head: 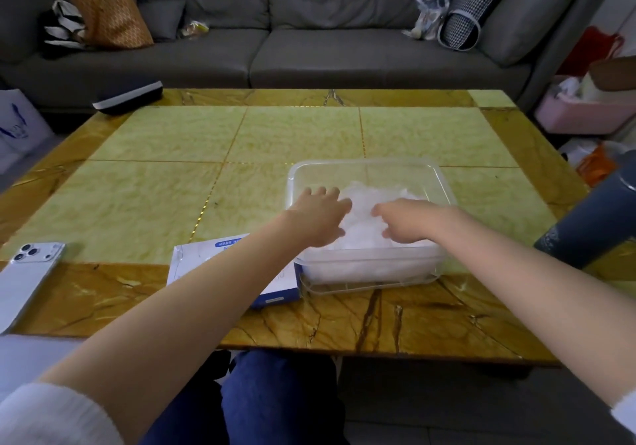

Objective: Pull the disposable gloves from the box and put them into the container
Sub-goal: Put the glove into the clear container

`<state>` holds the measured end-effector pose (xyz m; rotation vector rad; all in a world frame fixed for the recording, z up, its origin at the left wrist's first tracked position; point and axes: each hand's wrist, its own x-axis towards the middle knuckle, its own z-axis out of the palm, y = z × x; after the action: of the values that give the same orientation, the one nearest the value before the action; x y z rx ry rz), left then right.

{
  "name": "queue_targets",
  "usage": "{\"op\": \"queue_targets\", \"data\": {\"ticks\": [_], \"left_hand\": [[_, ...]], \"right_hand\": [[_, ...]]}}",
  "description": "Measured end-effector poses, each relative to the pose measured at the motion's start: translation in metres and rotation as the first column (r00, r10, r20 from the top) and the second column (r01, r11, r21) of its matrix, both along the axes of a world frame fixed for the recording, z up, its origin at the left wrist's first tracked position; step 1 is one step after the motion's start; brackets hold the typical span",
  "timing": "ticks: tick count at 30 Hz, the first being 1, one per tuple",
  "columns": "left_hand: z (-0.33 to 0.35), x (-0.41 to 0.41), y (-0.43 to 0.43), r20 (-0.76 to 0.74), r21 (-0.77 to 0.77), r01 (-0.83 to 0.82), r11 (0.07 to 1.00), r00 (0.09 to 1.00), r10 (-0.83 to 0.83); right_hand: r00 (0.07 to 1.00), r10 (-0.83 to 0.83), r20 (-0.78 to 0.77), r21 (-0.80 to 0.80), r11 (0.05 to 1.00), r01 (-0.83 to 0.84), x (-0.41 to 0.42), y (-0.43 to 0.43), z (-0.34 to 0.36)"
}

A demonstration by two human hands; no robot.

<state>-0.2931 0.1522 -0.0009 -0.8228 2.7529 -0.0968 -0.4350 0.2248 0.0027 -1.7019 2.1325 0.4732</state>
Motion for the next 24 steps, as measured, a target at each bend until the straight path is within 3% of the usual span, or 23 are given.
{"op": "queue_targets", "data": {"ticks": [2, 5, 7, 9, 11, 16, 20, 24], "left_hand": [[0.01, 0.019, 0.002, -0.28, -0.036, -0.072, 0.997, 0.958, 0.059], [0.016, 0.059, -0.003, -0.588, 0.016, -0.228, 0.973, 0.785, 0.194], [0.011, 0.092, -0.009, -0.645, 0.086, -0.324, 0.942, 0.703, 0.301], [-0.001, 0.123, -0.015, -0.618, 0.171, -0.412, 0.895, 0.662, 0.423], [-0.017, 0.15, -0.016, -0.546, 0.244, -0.48, 0.843, 0.65, 0.528], [-0.051, 0.193, -0.012, -0.381, 0.472, -0.524, 0.709, 0.604, 0.7], [-0.056, 0.202, -0.006, -0.319, 0.476, -0.475, 0.74, 0.691, 0.649], [-0.057, 0.203, -0.003, -0.29, 0.406, -0.478, 0.779, 0.741, 0.606]], "right_hand": [[0.997, 0.019, 0.07, -0.265, 0.964, 0.001, 0.019, 0.004, 0.009], [0.939, 0.18, 0.293, -0.679, 0.73, 0.072, 0.065, 0.013, 0.011], [0.903, 0.342, 0.259, -0.792, 0.611, -0.005, 0.097, 0.014, 0.007], [0.866, 0.463, 0.187, -0.821, 0.557, -0.121, 0.122, 0.01, -0.004], [0.839, 0.524, 0.147, -0.795, 0.567, -0.214, 0.144, 0.003, -0.014], [0.875, 0.441, 0.198, -0.576, 0.775, -0.26, 0.186, -0.015, -0.036], [0.93, 0.328, 0.168, -0.485, 0.849, -0.212, 0.188, -0.027, -0.052], [0.949, 0.266, 0.169, -0.488, 0.859, -0.154, 0.188, -0.033, -0.046]]}}
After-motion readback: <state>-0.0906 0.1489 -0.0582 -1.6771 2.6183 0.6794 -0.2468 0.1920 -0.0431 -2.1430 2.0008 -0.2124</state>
